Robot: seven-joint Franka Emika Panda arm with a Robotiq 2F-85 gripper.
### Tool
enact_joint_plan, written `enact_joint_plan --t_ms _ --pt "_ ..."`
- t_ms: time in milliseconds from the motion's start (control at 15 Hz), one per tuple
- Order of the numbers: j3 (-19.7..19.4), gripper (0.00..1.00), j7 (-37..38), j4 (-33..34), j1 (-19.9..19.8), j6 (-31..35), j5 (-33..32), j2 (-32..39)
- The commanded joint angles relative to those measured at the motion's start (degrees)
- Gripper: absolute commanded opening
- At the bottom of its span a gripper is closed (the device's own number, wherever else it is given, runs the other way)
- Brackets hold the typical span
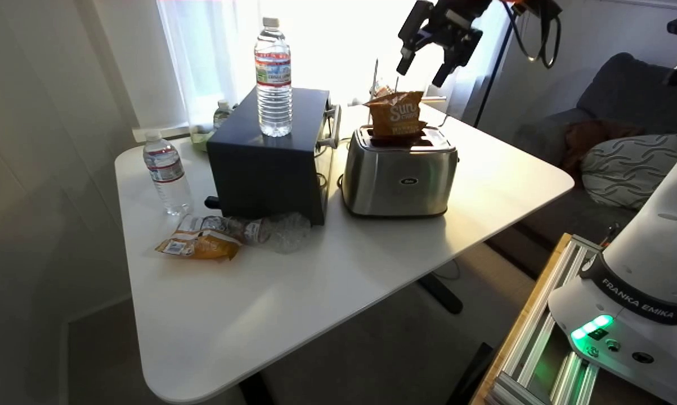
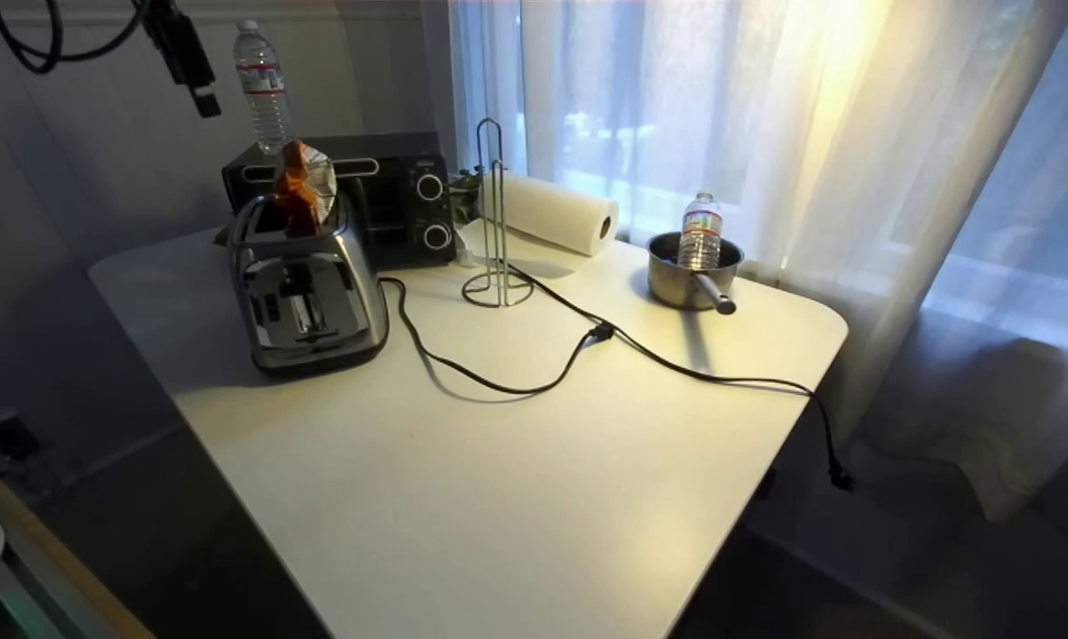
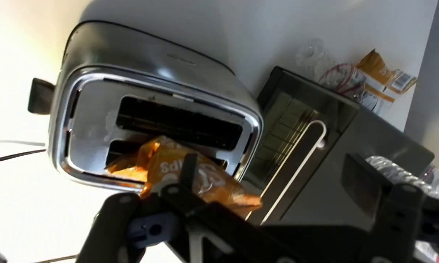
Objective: Move the paper towel forward slightly
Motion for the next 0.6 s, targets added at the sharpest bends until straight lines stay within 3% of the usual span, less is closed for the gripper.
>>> enact_joint_plan --t_ms 0,533 --pt "-1.13 1.0 0.85 6.62 -3.38 -4.38 -4.64 1.19" --pt "-7.01 1.0 -5.49 23.74 -5.54 -6.76 -7.48 13.66"
